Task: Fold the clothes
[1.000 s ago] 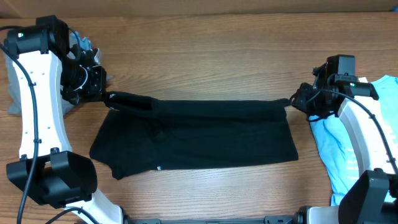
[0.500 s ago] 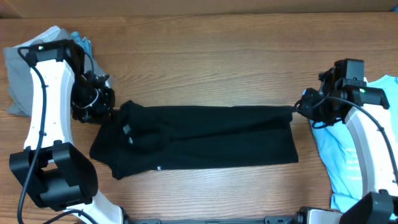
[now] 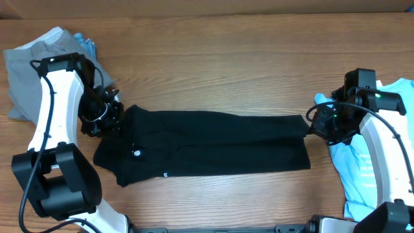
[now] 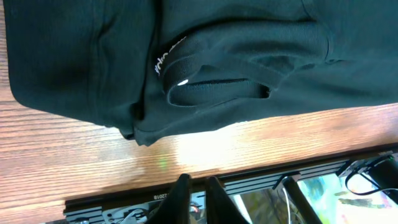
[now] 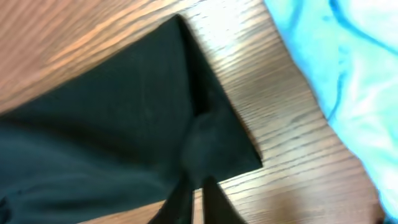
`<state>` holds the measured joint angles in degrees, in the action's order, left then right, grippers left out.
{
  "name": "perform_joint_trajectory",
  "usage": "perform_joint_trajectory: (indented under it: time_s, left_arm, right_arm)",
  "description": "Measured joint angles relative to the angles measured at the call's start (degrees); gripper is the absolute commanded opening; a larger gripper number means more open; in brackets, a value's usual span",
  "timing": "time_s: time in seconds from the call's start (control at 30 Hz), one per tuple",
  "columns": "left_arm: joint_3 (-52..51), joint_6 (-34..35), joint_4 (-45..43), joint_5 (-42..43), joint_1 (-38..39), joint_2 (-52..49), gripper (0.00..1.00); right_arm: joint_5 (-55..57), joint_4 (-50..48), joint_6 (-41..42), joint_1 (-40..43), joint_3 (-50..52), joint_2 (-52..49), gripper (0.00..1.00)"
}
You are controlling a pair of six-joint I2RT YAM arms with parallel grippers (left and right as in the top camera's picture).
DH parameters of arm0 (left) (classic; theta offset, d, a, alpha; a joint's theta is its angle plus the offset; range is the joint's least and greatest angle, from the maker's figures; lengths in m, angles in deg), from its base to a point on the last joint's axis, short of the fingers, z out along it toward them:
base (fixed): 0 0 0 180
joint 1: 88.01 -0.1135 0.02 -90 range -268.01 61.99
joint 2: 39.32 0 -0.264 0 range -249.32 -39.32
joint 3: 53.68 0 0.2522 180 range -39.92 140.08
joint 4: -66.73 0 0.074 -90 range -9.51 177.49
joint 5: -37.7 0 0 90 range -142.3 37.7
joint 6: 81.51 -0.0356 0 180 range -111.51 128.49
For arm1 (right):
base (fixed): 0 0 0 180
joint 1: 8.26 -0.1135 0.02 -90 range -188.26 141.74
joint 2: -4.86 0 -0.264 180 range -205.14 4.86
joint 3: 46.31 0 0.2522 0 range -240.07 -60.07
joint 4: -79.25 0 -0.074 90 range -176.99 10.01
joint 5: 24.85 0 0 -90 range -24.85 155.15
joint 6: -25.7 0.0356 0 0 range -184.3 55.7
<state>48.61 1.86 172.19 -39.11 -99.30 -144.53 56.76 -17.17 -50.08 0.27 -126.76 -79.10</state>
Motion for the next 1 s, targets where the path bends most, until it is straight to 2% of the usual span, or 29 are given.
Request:
perform_joint_trajectory:
  time_s: [0.03, 0.13, 0.27, 0.43, 0.73, 1.0]
  left_arm:
    - [0.00, -0.02, 0.00, 0.02, 0.00, 0.00, 0.17]
    - [0.00, 0.00, 0.00, 0.00, 0.00, 0.00, 0.23]
    - [0.00, -0.02, 0.00, 0.00, 0.00, 0.00, 0.26]
    - [0.00, -0.02, 0.02, 0.17, 0.00, 0.00, 0.26]
    - [-1.16, -1.53, -1.18, 2.91, 0.94, 0.00, 0.24]
    - [-1.51, -4.33, -3.78, 3.76, 8.31, 0.02, 0.32]
  right_arm:
    - [0.37, -0.39, 0.28, 0.07, 0.50, 0.00, 0.53]
    - [1.20, -0.90, 0.57, 0.07, 1.92, -0.11, 0.56]
    - [1.73, -2.51, 1.49, 0.07, 2.43, -0.20, 0.59]
    - [1.42, -5.35, 2.05, 0.07, 2.43, -0.20, 0.60]
    - [-0.66, -6.34, 2.25, 0.07, 2.69, -0.20, 0.51]
    - [-5.33, -12.31, 2.25, 0.07, 8.50, -0.63, 0.51]
